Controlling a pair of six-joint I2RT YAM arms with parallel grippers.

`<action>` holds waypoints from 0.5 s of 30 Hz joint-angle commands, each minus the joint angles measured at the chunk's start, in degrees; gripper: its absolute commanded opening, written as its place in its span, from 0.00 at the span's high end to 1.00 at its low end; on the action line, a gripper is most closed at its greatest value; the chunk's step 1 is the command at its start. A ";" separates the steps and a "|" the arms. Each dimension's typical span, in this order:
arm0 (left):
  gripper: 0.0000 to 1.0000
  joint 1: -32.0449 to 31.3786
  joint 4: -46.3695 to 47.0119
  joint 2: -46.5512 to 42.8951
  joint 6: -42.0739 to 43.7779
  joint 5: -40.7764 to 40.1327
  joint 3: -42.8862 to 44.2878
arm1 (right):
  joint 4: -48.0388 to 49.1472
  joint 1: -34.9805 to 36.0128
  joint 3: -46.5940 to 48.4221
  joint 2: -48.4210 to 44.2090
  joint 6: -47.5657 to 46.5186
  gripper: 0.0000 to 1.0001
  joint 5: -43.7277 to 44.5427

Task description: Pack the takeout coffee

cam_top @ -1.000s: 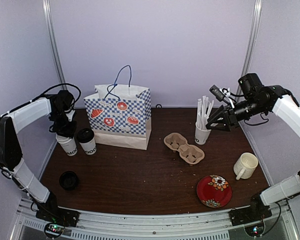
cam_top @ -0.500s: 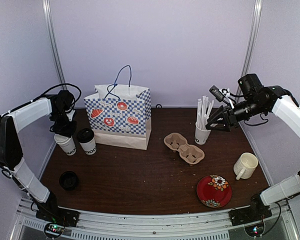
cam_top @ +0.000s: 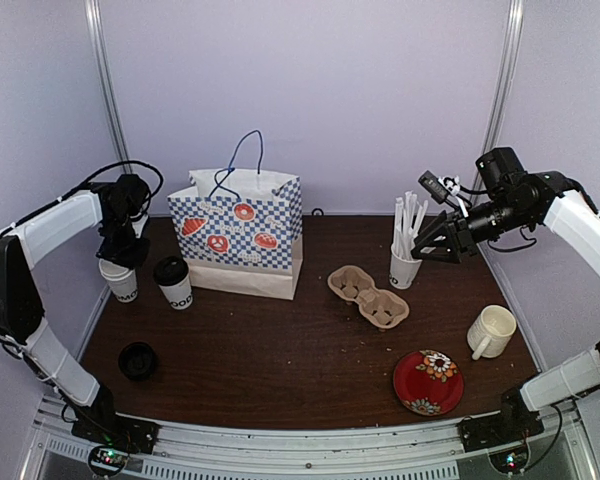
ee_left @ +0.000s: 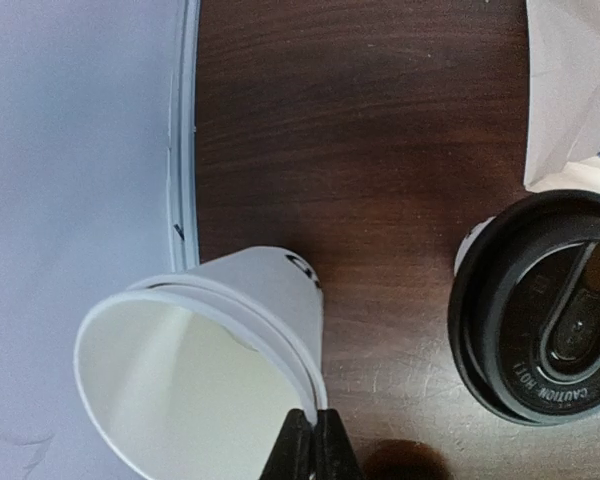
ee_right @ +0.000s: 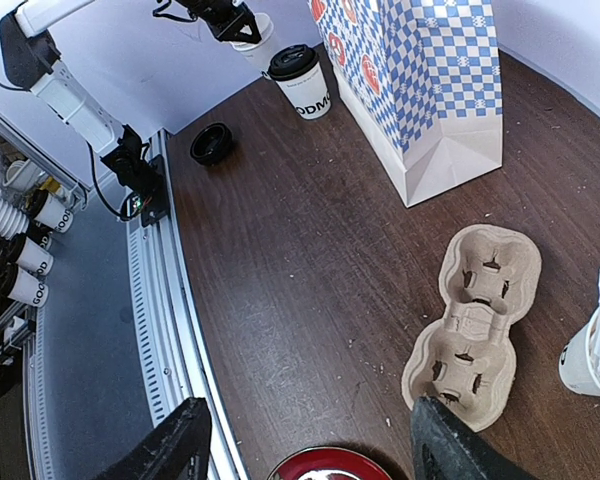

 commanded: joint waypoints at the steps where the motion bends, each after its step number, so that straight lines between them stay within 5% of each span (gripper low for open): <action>1: 1.00 1.05 -1.72 -2.76 0.25 8.43 3.52 | 1.03 -0.43 -0.27 0.15 0.57 0.28 -0.81; 4: 1.00 -2.40 -5.94 -1.56 -1.29 -3.37 6.01 | 0.98 -0.43 -0.08 0.25 0.68 0.28 -0.90; 6: 1.00 2.78 -5.35 -1.30 -3.18 15.01 5.80 | 1.12 -0.43 -0.17 0.19 0.66 0.28 -0.97; 8: 1.00 -1.59 -8.11 0.70 -3.30 1.19 8.11 | 1.07 -0.43 -0.33 0.12 0.66 0.28 -0.97; 10: 1.00 1.77 -9.18 0.58 -4.58 16.49 8.39 | 1.17 -0.43 -0.42 0.01 0.68 0.28 -0.99; 15: 1.00 -0.12 -14.35 2.65 -3.58 10.27 11.71 | 1.30 -0.41 -0.73 -0.27 0.59 0.28 -1.00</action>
